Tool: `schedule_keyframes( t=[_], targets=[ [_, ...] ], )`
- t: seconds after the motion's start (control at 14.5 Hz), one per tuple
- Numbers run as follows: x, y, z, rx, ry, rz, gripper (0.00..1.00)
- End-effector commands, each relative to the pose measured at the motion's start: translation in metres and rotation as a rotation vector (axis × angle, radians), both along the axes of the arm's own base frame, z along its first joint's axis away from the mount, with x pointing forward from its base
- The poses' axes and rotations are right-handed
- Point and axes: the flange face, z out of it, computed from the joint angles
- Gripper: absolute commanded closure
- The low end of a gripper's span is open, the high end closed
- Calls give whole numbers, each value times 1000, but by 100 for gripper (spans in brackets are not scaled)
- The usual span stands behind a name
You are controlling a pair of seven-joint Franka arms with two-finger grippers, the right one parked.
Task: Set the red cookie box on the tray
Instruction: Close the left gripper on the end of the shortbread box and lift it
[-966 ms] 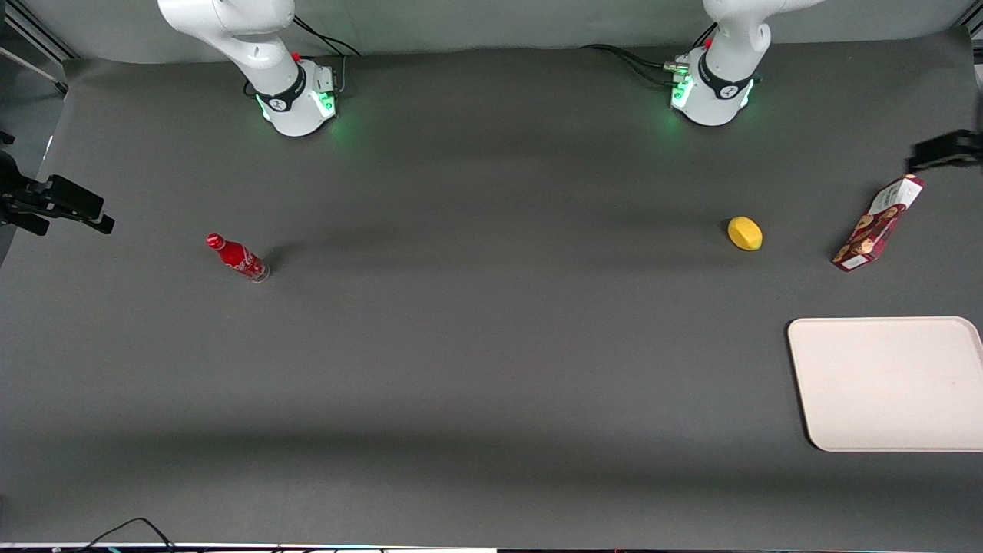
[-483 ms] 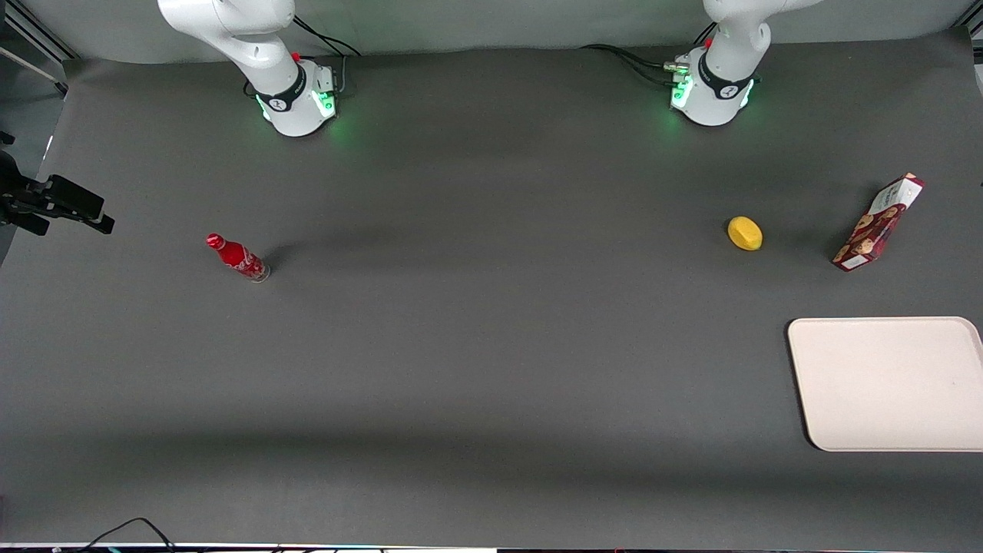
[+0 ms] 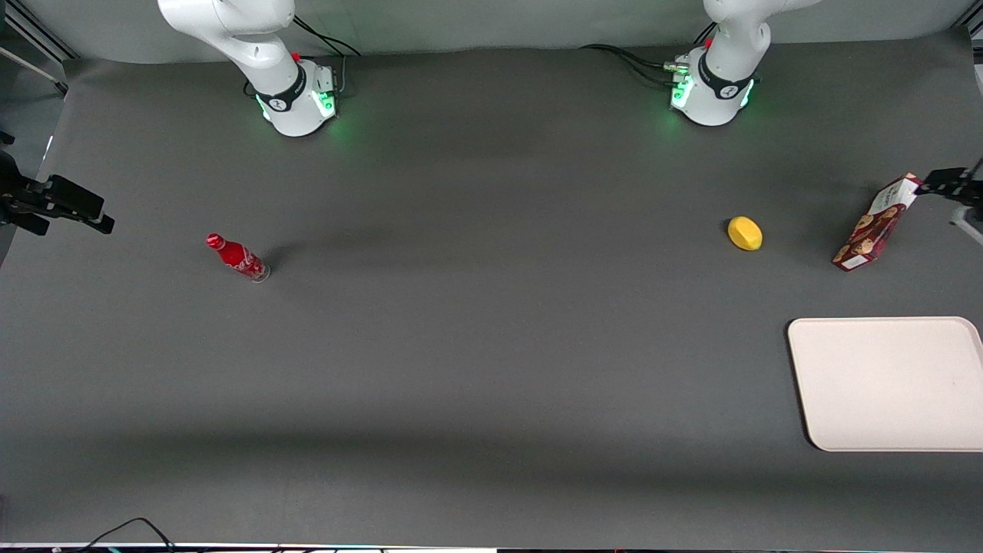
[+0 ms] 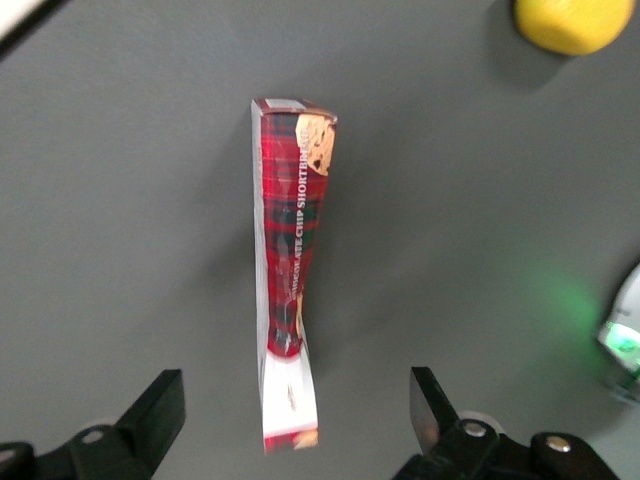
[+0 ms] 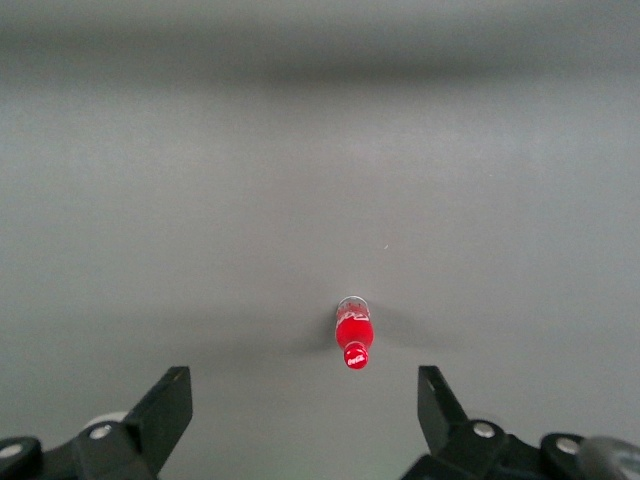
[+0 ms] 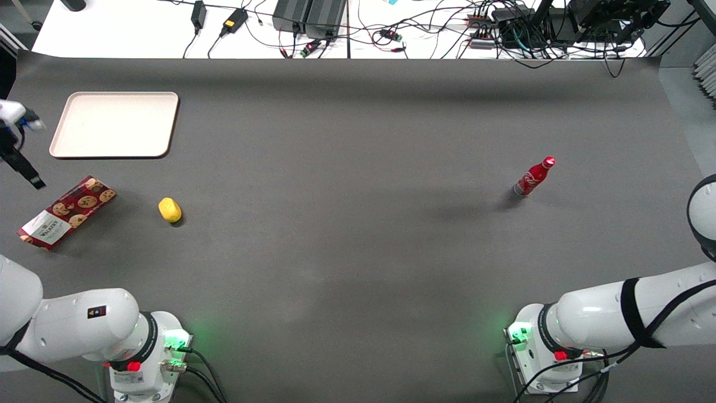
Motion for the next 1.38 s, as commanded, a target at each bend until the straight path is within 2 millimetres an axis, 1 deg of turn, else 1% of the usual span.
schedule_keyframes(
  t=[0.0,0.07,0.21,0.28,0.34,0.41,0.55,0.69,0.76,0.9,0.97,1.03,1.24,1.31],
  targets=[
    [-52,-1,-57,-47,-138,-26,0],
    [-57,-3,-74,-46,-157,-28,0],
    [-64,-7,-95,-44,-186,-26,0],
    [-69,-10,-105,-47,-202,-9,6],
    [-73,-11,-112,-40,-217,13,70],
    [-73,-9,-115,-30,-224,2,100],
    [-66,-8,-116,-29,-237,-5,100],
    [-56,-6,-111,-27,-241,-13,100],
    [-47,-5,-105,-29,-247,-20,100],
    [-23,-1,-83,-58,-239,-30,100],
    [-9,4,-65,-75,-230,-15,100],
    [7,9,-41,-85,-219,9,100],
    [61,24,36,-60,-219,89,100],
    [74,29,59,-27,-244,133,100]
  ],
)
